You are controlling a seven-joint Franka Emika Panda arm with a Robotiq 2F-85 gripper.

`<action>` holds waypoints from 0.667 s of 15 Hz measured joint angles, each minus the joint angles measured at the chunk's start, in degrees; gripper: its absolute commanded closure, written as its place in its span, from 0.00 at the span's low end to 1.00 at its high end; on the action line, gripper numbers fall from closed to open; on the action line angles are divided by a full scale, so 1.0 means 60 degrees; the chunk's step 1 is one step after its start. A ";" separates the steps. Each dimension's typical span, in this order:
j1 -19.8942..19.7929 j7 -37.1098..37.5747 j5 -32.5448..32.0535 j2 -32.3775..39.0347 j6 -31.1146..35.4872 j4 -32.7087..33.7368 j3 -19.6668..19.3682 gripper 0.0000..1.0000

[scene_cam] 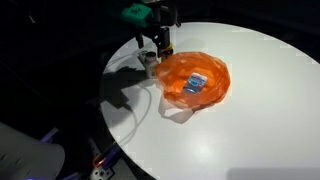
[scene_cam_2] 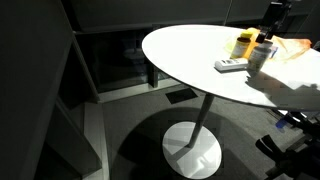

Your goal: Place the white bottle in the plastic

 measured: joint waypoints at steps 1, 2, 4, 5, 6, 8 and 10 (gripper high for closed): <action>0.0000 -0.0011 0.0000 0.0070 0.0000 0.0004 0.0000 0.29; 0.0001 -0.0014 0.0000 0.0127 0.0000 0.0006 0.0001 0.35; 0.0007 -0.0014 0.0000 0.0182 0.0000 0.0012 0.0011 0.55; 0.0014 -0.0014 -0.0006 0.0189 0.0000 0.0014 0.0020 0.61; 0.0020 -0.0014 -0.0018 0.0189 0.0000 0.0020 0.0030 0.70; 0.0033 -0.0014 -0.0025 0.0185 -0.0005 0.0052 0.0060 0.81; 0.0067 -0.0016 -0.0025 0.0129 -0.0033 0.0061 0.0111 0.81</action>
